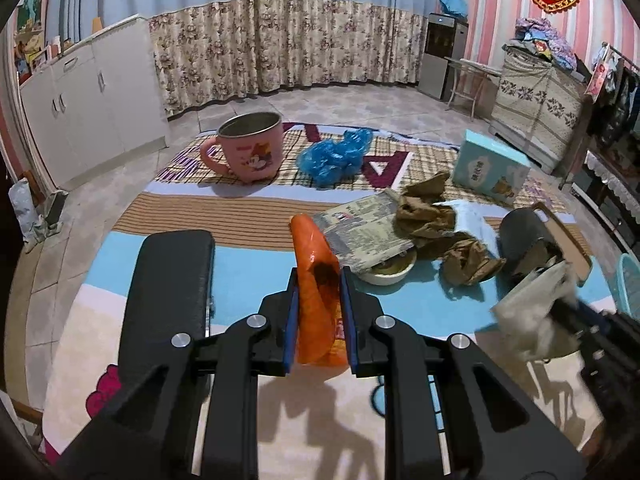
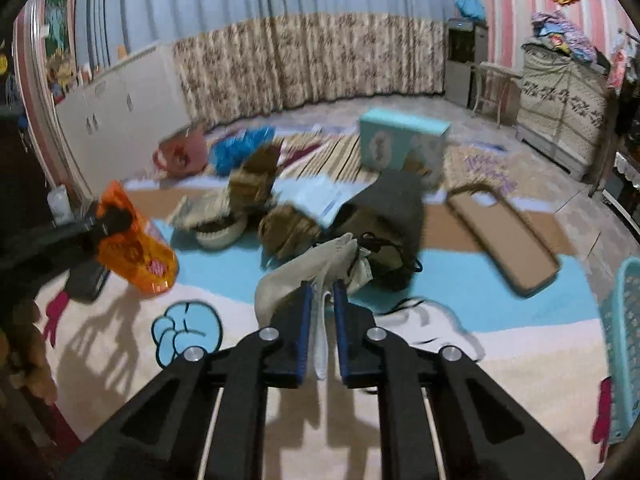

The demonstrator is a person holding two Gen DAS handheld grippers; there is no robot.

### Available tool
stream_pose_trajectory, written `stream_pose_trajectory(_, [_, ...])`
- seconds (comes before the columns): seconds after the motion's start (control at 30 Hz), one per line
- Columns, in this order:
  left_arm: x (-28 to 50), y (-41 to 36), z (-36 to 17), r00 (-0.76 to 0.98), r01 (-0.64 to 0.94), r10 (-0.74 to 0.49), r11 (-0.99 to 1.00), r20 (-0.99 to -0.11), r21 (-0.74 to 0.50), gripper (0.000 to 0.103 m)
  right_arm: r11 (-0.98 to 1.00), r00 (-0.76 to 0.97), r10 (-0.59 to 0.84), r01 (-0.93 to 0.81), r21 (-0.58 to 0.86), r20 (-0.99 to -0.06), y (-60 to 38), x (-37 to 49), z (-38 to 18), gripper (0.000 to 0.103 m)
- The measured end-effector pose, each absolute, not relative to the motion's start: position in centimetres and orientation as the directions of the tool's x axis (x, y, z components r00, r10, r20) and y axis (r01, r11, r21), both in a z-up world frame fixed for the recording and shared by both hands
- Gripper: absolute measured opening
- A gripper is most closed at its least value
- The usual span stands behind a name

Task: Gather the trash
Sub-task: 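Carry both bags over the blue basket and open both tools to drop them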

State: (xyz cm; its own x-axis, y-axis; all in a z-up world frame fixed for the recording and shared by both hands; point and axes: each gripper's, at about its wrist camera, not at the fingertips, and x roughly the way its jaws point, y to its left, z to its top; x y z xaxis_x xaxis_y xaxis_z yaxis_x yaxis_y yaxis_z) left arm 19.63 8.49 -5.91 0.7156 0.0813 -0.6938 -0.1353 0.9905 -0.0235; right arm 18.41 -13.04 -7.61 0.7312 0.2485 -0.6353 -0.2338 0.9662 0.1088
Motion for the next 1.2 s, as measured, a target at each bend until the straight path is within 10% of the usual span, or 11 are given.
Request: stream_pose_trajectory(1.2, [19.1, -22.4, -0.3, 0.724, 0.461, -0.385, 0.887, -0.572, -0.013, 0.018, 0.927, 0.821, -0.292, 0.37, 0.068, -0.49, -42.8, 12.9, -2.4, 0.012])
